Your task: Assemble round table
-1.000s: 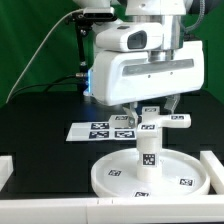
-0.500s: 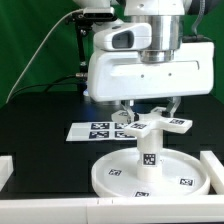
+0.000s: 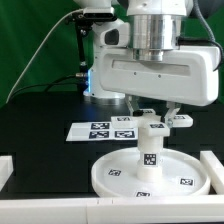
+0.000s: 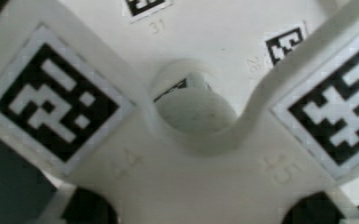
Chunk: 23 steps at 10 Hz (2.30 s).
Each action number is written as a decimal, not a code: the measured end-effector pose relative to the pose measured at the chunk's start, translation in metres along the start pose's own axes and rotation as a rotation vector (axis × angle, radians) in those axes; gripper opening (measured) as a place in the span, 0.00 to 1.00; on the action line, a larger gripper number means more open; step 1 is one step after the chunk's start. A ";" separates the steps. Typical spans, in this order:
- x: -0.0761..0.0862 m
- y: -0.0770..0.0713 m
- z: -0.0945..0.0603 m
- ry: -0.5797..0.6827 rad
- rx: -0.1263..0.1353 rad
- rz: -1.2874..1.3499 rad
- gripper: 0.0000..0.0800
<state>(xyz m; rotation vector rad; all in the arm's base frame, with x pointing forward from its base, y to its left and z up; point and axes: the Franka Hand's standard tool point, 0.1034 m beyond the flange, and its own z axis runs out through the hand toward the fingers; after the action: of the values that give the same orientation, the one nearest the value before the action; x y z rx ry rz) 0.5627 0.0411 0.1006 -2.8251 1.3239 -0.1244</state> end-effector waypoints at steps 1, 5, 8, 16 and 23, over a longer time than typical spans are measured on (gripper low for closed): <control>0.000 0.001 0.000 -0.007 0.005 0.097 0.55; -0.002 0.002 -0.002 -0.026 -0.009 0.055 0.78; 0.006 -0.002 -0.028 -0.035 0.026 -0.131 0.81; 0.003 0.001 -0.025 -0.079 0.034 -0.988 0.81; -0.002 -0.001 -0.021 -0.061 0.019 -1.411 0.81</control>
Offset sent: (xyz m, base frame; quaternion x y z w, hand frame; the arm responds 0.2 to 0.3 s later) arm 0.0000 0.0000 0.0000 0.0000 0.0000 0.0000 1.0000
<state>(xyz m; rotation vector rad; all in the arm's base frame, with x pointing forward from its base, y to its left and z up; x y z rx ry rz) 0.5604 0.0436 0.1210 -3.0264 -0.8304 -0.0464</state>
